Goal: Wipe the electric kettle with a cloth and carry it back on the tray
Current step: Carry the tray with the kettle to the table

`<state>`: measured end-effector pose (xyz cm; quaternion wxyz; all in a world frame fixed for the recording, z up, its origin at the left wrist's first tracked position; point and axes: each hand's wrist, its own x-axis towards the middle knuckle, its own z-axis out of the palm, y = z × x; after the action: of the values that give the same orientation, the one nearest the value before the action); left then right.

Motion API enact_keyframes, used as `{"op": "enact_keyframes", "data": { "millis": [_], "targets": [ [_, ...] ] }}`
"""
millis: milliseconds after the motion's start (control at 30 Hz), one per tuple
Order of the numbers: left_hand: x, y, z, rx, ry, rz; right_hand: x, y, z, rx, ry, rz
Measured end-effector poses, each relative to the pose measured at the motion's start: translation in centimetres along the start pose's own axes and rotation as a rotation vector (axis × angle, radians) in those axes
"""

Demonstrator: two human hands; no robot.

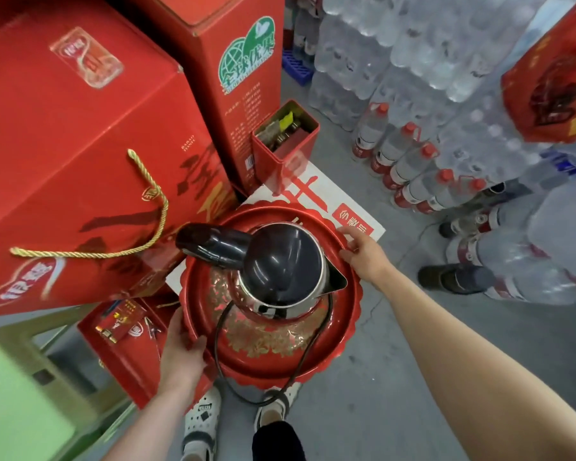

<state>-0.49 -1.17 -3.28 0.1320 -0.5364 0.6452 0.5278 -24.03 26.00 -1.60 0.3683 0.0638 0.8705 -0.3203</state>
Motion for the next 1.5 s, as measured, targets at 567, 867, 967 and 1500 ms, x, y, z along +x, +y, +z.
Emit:
{"op": "enact_keyframes", "data": {
  "millis": [567, 867, 967, 1500],
  "targets": [
    [-6.9, 8.6, -6.8, 0.503, -0.285, 0.630, -25.0, 5.6, 1.2, 0.454, 0.430, 0.200],
    [-16.6, 9.7, -8.3, 0.651, -0.481, 0.858, -43.0, 9.0, 6.7, 0.684, 0.741, 0.337],
    [-20.1, 9.1, -7.4, 0.694, -0.573, 0.880, -48.6, 10.7, 9.5, 0.777, 0.831, 0.396],
    [-42.4, -2.0, 12.3, 0.970, -1.037, 1.035, -70.7, 28.5, 14.4, 1.194, 1.215, 0.699]
  ]
}}
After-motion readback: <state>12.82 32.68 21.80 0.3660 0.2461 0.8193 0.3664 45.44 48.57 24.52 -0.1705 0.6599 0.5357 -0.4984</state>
